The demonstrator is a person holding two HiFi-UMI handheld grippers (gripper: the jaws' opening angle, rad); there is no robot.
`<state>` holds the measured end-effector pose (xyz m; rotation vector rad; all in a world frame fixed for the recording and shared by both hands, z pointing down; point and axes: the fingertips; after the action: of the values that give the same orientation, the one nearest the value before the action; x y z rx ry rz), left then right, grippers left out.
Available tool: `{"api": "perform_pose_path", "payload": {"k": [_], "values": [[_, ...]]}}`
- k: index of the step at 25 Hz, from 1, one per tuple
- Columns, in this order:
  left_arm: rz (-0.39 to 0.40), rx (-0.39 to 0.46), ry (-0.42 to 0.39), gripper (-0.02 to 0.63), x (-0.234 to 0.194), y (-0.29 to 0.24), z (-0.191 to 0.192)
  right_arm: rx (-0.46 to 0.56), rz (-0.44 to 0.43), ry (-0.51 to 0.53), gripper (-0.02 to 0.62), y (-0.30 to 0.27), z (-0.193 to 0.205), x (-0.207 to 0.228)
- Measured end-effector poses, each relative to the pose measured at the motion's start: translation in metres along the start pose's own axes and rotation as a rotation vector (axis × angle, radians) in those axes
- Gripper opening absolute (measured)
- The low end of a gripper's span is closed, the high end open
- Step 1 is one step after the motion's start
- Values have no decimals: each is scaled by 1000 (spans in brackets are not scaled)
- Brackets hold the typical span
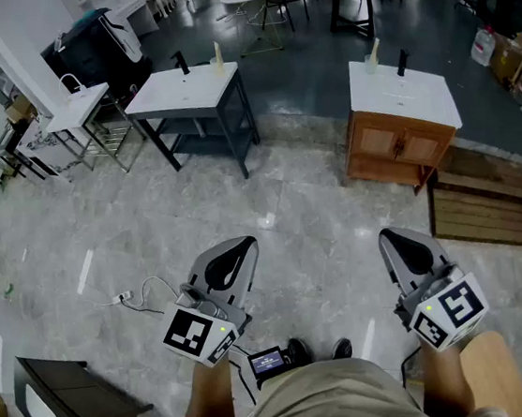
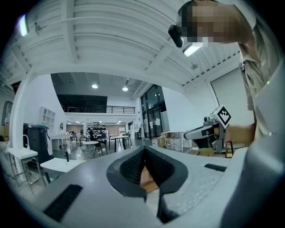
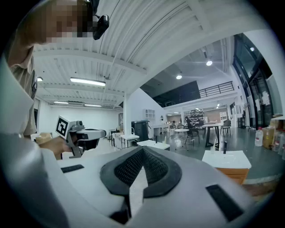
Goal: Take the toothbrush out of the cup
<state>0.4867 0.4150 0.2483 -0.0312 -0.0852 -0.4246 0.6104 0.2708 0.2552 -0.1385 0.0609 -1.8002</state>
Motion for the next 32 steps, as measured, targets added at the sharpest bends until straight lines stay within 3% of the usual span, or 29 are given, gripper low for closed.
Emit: {"api": "perform_pose_path", "payload": {"k": [22, 28, 32], "values": [[24, -42, 13, 6, -36, -12, 30, -5, -11, -37, 5, -54, 15, 1], [-33, -49, -18, 6, -18, -5, 16, 4, -72, -54, 5, -44, 20, 13], [-83, -48, -38, 6, -37, -3, 18, 7, -103, -55, 5, -65, 23, 21]]}}
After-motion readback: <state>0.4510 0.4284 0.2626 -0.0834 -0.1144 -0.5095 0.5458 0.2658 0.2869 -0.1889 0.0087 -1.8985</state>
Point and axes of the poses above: the fingertips, and each gripper's own axes: y backward along the fingers, x to its right, z out of its underside, and after that the axes turned 14 degrees about -z, right-handed
